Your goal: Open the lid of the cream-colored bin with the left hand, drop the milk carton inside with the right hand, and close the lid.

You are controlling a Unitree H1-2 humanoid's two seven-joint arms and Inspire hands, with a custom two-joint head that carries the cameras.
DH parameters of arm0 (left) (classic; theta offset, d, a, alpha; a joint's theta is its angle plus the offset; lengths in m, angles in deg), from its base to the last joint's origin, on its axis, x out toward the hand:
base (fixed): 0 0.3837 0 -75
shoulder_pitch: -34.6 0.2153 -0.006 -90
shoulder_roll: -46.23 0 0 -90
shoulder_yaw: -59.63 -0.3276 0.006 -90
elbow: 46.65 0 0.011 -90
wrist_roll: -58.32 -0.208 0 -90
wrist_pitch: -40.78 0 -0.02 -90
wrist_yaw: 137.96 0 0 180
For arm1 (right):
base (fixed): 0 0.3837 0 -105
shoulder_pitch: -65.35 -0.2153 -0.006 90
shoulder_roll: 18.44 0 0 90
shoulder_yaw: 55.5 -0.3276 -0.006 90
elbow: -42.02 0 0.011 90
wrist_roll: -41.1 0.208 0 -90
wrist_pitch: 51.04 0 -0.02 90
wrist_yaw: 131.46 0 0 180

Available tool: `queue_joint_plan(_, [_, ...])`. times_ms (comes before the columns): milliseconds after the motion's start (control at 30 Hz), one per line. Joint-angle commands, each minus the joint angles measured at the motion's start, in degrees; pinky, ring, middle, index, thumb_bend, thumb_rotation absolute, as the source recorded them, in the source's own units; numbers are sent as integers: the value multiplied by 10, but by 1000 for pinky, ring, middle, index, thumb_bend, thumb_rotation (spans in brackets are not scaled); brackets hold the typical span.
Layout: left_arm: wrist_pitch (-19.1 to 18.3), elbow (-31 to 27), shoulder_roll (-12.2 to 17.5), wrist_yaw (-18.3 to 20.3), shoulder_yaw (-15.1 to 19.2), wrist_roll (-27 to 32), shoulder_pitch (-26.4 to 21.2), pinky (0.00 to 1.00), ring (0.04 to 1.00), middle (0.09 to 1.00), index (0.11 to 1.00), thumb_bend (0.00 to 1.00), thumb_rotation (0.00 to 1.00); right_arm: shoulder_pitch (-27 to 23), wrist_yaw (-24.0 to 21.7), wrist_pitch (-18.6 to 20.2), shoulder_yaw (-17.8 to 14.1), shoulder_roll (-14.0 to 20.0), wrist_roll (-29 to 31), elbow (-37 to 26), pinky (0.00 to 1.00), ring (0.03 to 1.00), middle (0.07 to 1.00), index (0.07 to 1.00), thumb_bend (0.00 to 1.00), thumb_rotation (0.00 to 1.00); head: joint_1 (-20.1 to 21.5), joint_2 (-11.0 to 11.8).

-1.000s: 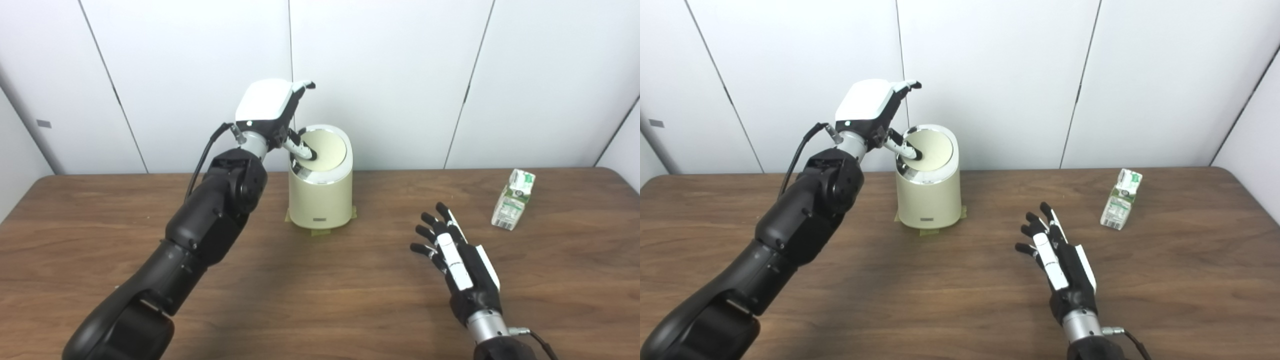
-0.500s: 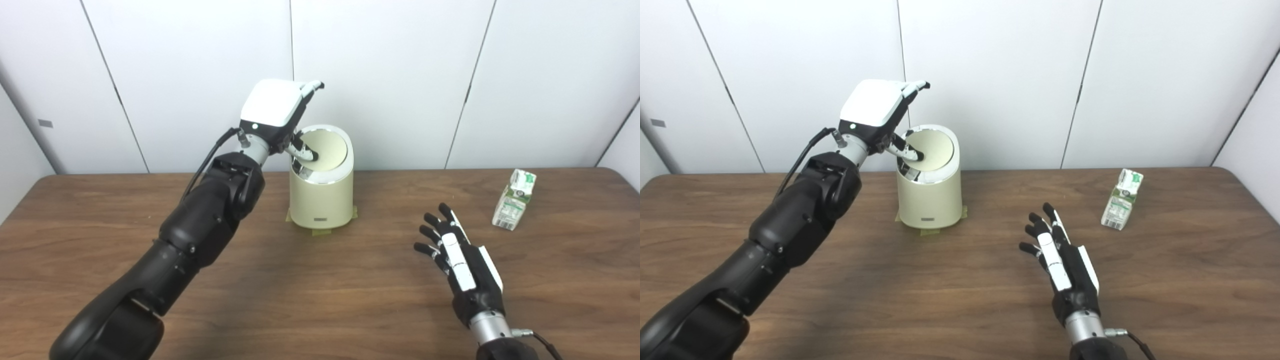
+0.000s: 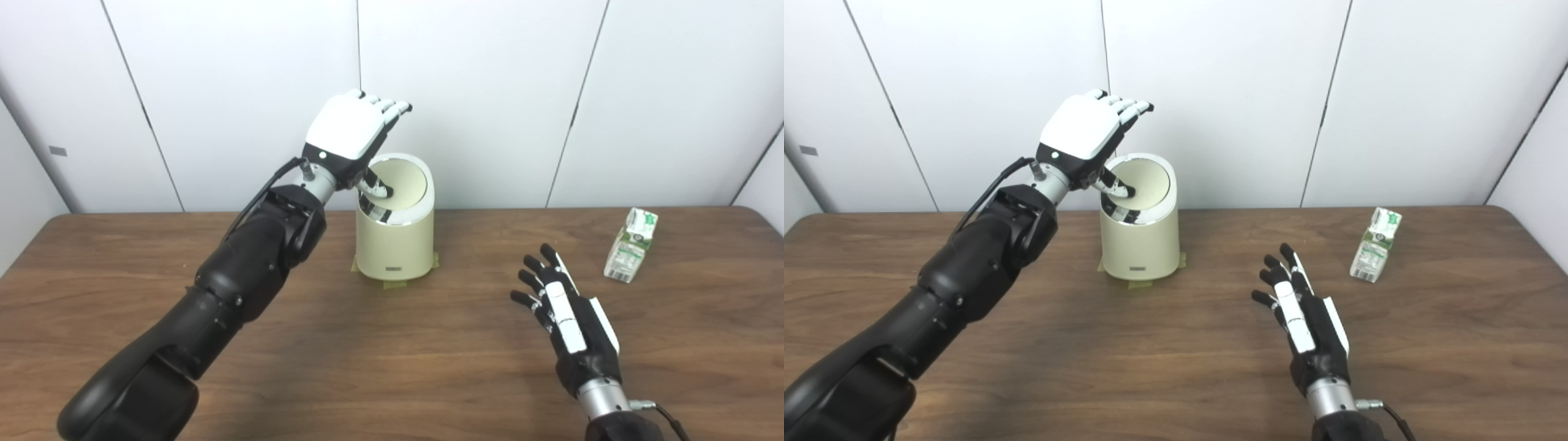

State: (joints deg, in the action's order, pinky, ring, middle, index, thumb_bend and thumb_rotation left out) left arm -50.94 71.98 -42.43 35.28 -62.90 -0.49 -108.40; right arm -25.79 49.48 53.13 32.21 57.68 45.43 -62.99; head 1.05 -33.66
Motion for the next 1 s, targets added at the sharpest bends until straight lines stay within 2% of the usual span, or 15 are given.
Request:
queue_joint_plan(0, [0,2,3,4,-1,-9,-23,916,874,876,910,1000,81,-23,-3,-11,-2,0,5,-10,792,900,926,982,607,825,1,-1])
queue_joint_plan(200, [0,11,-4,0,-1,-11,-26,893,863,869,904,1000,122,-22,-3,-20,0,0,0,-4,790,897,923,985,620,828,3,1])
queue_joint_plan(300, [-3,-8,-10,-1,25,18,-19,856,854,861,899,972,106,-22,-3,-24,-2,0,1,-1,789,907,925,987,639,822,3,2])
queue_joint_plan(333, [-15,-30,-16,5,50,42,-11,848,854,861,896,958,99,-23,-2,-22,-4,-1,3,-1,790,909,925,987,643,819,5,2])
queue_joint_plan(400, [-30,-66,-30,12,99,92,0,737,820,846,860,777,108,-23,-2,-21,-5,-1,4,-2,780,903,926,982,648,818,5,2])
queue_joint_plan(433, [-46,-86,-42,15,129,120,5,724,816,844,855,755,107,-23,-2,-21,-5,0,4,-2,779,903,926,981,649,819,6,1])
queue_joint_plan(500, [-75,-120,-63,20,177,162,11,681,787,807,817,646,113,-23,-2,-21,-7,0,5,-1,773,901,926,978,638,819,5,0])
queue_joint_plan(533, [-93,-145,-76,20,208,190,13,621,731,766,785,593,111,-23,-1,-20,-9,1,5,-1,770,898,924,975,644,814,5,1])
queue_joint_plan(567, [-107,-170,-87,19,235,213,17,621,731,766,785,593,111,-24,-1,-19,-10,1,4,0,770,898,924,975,644,814,5,0])
queue_joint_plan(633, [-124,-211,-102,19,273,255,29,534,653,716,741,553,111,-24,-1,-18,-12,3,4,0,769,900,927,974,647,810,7,1])
queue_joint_plan(733, [-154,-276,-114,35,311,304,65,449,587,673,709,462,190,-25,-1,-14,-16,4,7,-3,767,898,924,964,653,771,9,0])
queue_joint_plan(800, [-186,-316,-117,44,321,318,92,567,654,695,723,386,351,-25,-1,-12,-18,5,8,-5,772,901,925,954,627,728,9,-1])
queue_joint_plan(833, [-198,-339,-119,49,330,332,111,588,666,699,725,373,380,-24,-1,-13,-19,6,9,-6,773,901,925,952,622,720,12,-1])
queue_joint_plan(900, [-213,-373,-121,55,339,351,140,639,695,709,737,282,474,-23,-2,-15,-23,7,12,-7,772,898,924,938,593,674,16,-2])
queue_joint_plan(967, [-219,-400,-122,58,347,369,173,647,703,716,745,253,541,-20,1,-14,-26,8,10,-13,774,896,923,930,565,642,23,-4])
